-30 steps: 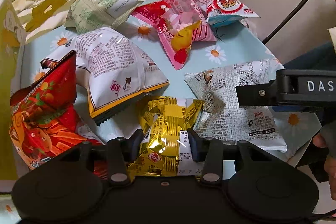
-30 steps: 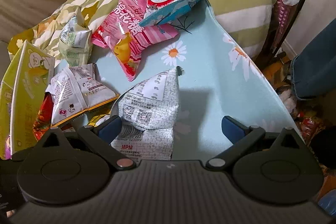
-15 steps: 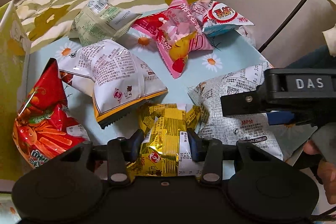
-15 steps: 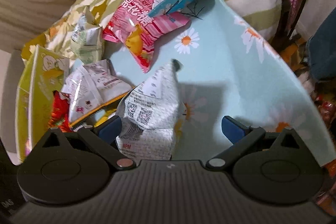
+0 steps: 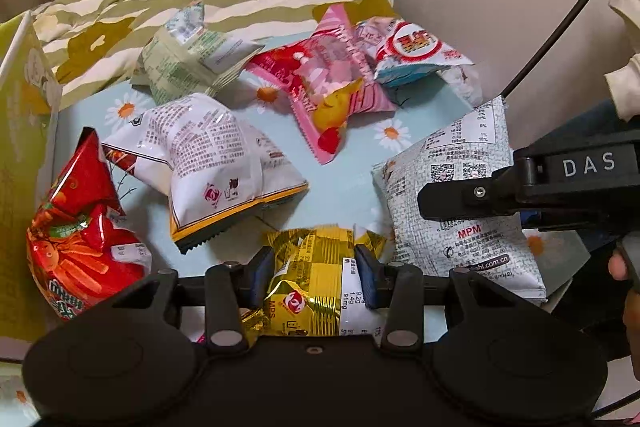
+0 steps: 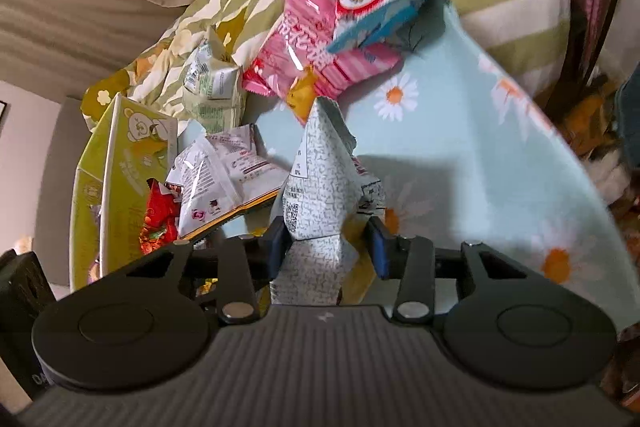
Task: Organize snacks
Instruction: 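Grasp the gold snack bag with the left tool while the right tool grasps the white printed bag, then lift and carry both held bags over the yellow-green box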
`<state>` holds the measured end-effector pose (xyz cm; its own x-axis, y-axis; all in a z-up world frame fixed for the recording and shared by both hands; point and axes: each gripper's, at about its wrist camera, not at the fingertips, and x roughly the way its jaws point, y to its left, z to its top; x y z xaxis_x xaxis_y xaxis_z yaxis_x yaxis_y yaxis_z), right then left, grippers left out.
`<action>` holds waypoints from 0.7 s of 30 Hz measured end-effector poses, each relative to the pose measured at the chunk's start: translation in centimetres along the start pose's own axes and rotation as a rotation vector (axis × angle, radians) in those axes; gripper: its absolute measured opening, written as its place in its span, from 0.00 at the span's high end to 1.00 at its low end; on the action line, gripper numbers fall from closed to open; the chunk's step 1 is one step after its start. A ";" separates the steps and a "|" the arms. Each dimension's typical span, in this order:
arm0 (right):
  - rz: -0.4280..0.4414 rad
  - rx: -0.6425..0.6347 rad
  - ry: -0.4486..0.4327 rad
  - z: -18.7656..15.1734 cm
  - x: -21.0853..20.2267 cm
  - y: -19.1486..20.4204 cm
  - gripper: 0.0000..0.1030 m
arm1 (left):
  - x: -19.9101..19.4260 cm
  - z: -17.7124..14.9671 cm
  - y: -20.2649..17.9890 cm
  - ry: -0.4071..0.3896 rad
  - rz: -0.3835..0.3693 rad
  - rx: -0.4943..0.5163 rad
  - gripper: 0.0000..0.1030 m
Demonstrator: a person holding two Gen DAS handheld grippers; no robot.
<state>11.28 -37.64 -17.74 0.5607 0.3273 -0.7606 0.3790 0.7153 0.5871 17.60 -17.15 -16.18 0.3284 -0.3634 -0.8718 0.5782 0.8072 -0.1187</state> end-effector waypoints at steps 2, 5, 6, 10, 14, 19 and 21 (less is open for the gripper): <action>0.001 0.001 -0.011 0.1 -0.5 -0.4 0.44 | -0.3 0.1 -0.4 -0.006 -0.005 -0.003 0.55; 0.003 0.009 -0.028 0.3 -1.5 -1.0 0.44 | -0.9 0.2 -0.9 -0.021 -0.008 -0.005 0.56; 0.004 0.012 -0.034 0.3 -1.9 -1.2 0.44 | -1.1 0.3 -1.1 -0.027 -0.008 -0.005 0.56; 0.013 0.008 -0.060 0.5 -3.5 -1.4 0.44 | -2.5 0.7 -1.8 -0.063 -0.010 -0.008 0.56; 0.034 -0.024 -0.089 1.0 -5.3 -0.9 0.44 | -5.0 1.5 -2.3 -0.130 -0.001 -0.024 0.56; 0.070 -0.117 -0.118 2.2 -7.6 1.2 0.44 | -9.1 2.6 -1.9 -0.239 0.029 -0.064 0.56; 0.096 -0.168 -0.127 2.8 -8.3 2.7 0.44 | -11.0 3.0 -1.4 -0.289 0.054 -0.088 0.56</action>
<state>9.70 -40.18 -9.04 0.6806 0.3255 -0.6563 0.1979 0.7809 0.5925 15.34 -15.67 -4.98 0.5630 -0.4256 -0.7084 0.4910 0.8618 -0.1276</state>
